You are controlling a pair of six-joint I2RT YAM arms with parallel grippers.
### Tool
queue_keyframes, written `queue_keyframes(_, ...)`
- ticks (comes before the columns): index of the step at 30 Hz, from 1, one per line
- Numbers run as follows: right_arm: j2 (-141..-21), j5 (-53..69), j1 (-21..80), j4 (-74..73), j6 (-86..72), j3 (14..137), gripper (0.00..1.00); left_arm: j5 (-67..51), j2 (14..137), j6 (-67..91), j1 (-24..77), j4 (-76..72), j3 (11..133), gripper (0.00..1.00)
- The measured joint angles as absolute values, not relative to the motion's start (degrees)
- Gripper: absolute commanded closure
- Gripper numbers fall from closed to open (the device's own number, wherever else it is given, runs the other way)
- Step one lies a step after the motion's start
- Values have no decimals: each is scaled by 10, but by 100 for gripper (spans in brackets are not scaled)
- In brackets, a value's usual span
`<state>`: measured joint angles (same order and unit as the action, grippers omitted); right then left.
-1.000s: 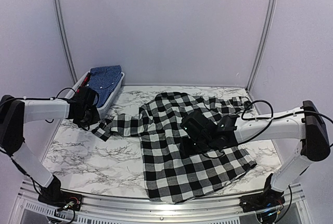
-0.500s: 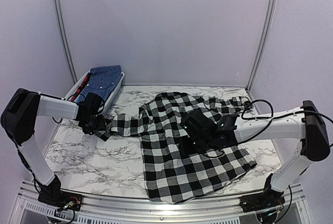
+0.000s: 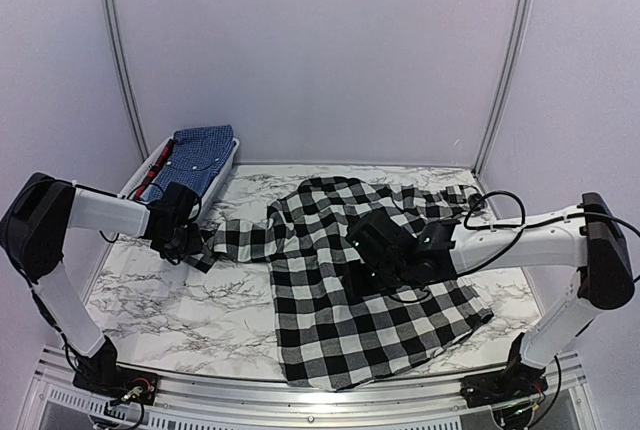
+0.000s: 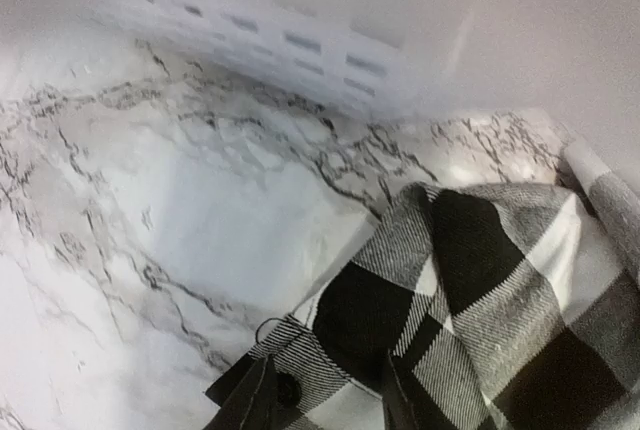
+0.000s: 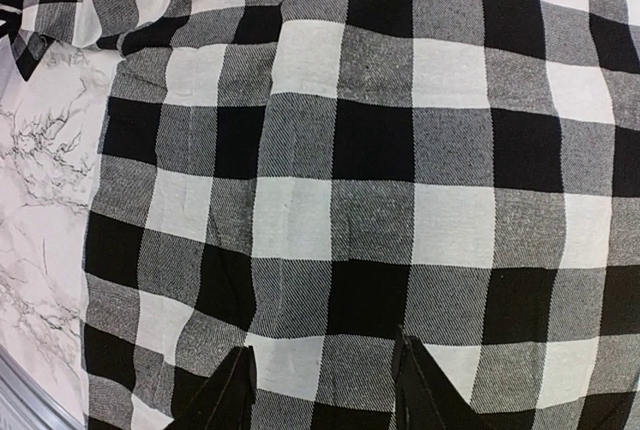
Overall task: Fold and stack the long sleeve shirts
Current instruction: Pick up the flattened shirt from the center of the board.
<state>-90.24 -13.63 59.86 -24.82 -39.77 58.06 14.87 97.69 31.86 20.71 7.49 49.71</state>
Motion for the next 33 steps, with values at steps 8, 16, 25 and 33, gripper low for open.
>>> queue_keyframes(8,-903,-135,599,-240,-398,580,57,131,905,357,226,87,455,54)
queue_keyframes(16,-905,-133,599,-237,-398,580,57,160,913,384,244,97,443,51)
queue_keyframes(25,-905,-133,598,-231,-398,576,58,203,957,391,267,97,460,70)
queue_keyframes(33,-905,-131,598,-231,-398,572,57,217,959,404,272,91,462,100)
